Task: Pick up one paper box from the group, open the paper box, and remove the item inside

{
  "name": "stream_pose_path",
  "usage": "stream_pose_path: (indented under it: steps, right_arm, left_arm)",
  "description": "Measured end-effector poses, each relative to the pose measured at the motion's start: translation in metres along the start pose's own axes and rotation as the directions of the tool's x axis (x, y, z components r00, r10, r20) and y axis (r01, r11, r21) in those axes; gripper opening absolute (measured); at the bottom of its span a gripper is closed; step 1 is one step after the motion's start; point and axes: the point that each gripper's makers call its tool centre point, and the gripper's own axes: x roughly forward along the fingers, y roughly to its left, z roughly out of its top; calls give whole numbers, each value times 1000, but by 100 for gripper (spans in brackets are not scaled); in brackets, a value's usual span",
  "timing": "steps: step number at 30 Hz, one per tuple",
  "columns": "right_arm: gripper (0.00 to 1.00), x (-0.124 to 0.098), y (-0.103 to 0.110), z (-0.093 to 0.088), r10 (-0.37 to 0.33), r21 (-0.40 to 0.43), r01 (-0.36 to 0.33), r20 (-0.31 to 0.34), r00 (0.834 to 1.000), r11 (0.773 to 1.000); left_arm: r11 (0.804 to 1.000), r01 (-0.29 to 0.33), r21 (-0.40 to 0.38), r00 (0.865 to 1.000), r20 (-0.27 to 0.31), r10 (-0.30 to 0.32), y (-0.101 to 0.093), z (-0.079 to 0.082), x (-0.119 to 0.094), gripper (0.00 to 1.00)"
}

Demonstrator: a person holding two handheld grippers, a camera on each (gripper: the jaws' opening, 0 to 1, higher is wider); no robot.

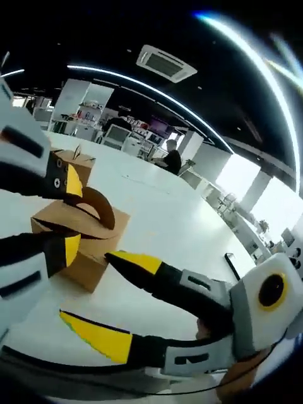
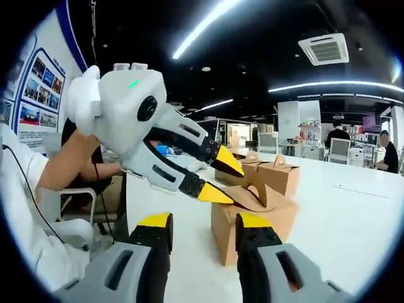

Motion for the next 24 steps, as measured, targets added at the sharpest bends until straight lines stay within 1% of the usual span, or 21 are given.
stream_pose_path:
  steps: [1, 2, 6, 7, 8, 11, 15, 20, 24]
  right_arm:
    - [40, 0, 0, 0, 1, 1, -1, 0, 1000, 1000]
    - [40, 0, 1, 0, 2, 5, -2, 1, 1000, 1000]
    - [38, -1, 1, 0, 3, 20, -3, 7, 1000, 1000]
    - [38, -2, 1, 0, 3, 21, -3, 7, 1000, 1000]
    - [38, -2, 2, 0, 4, 22, -4, 6, 1000, 1000]
    - [37, -2, 3, 0, 6, 21, -6, 5, 1000, 1000]
    - [37, -1, 2, -1, 2, 20, -2, 4, 1000, 1000]
    - [37, -1, 1, -1, 2, 16, -2, 2, 1000, 1000]
    - [36, -1, 0, -1, 2, 15, -2, 0, 1000, 1000]
  left_arm:
    - [1000, -6, 18, 1000, -2, 6, 4, -1, 13, 17]
    - [1000, -12, 28, 1000, -1, 12, 3, 0, 15, 15]
    - [996, -40, 80, 999, 14, 39, -9, 2, 10, 6]
    - [993, -49, 104, 999, 22, 47, -11, 4, 9, 5]
    - [992, -60, 115, 998, 25, 57, -10, 4, 10, 5]
    - [990, -65, 127, 998, 27, 62, -12, 5, 5, 4]
    - [989, -56, 134, 998, 29, 53, -12, 4, 5, 4]
    - [997, -33, 69, 999, 45, 30, -15, 5, 1, 3]
    - [1000, -15, -9, 998, 69, 15, -13, 4, 2, 3]
